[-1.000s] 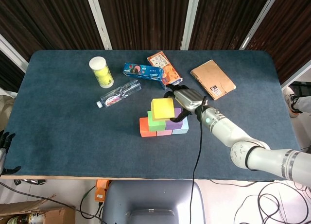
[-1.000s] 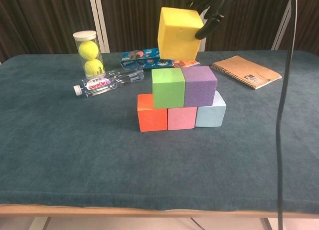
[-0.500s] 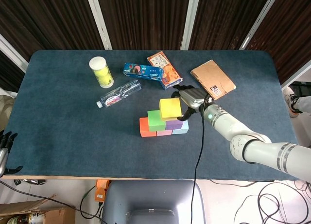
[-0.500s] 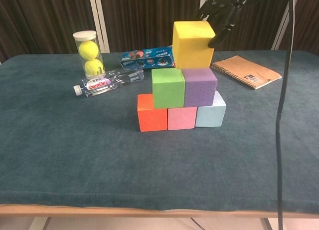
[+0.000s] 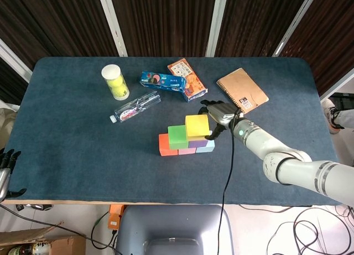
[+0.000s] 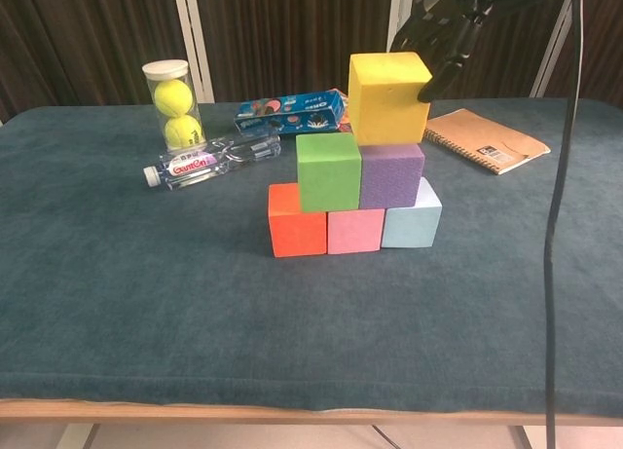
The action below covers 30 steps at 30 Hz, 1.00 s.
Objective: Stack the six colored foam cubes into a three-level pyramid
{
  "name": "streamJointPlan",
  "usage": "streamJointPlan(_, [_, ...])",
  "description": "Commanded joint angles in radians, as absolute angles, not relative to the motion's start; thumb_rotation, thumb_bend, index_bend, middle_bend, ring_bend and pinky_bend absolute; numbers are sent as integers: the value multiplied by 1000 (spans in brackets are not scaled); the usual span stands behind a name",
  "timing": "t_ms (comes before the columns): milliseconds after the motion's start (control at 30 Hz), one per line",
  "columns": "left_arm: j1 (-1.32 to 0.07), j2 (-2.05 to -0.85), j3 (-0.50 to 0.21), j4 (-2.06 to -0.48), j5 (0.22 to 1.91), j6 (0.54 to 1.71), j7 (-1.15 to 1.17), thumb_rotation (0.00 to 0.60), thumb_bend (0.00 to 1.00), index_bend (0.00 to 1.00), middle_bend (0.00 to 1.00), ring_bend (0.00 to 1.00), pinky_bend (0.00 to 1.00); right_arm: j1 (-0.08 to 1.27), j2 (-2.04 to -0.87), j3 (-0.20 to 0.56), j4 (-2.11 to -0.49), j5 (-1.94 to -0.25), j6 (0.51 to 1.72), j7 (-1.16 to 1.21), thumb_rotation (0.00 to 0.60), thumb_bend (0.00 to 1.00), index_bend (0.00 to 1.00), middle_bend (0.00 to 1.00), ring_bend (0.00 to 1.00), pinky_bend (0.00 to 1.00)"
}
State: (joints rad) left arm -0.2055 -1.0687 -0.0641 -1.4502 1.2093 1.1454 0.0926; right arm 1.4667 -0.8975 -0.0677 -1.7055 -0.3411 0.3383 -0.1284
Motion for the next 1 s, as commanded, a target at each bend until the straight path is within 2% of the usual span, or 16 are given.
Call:
streamJointPlan(33, [-205, -1067, -64, -1453, 1211, 1148, 93, 599, 120, 31, 0, 0, 108, 1474, -908, -80, -1699, -348, 344, -118, 600, 401, 414, 0, 0, 0])
streamJointPlan(1000, [-206, -1065, -62, -1441, 1214, 1146, 71, 600, 120, 31, 0, 0, 108, 1509, -961, -122, -1677, -385, 371, -40, 600, 401, 396, 0, 0, 0])
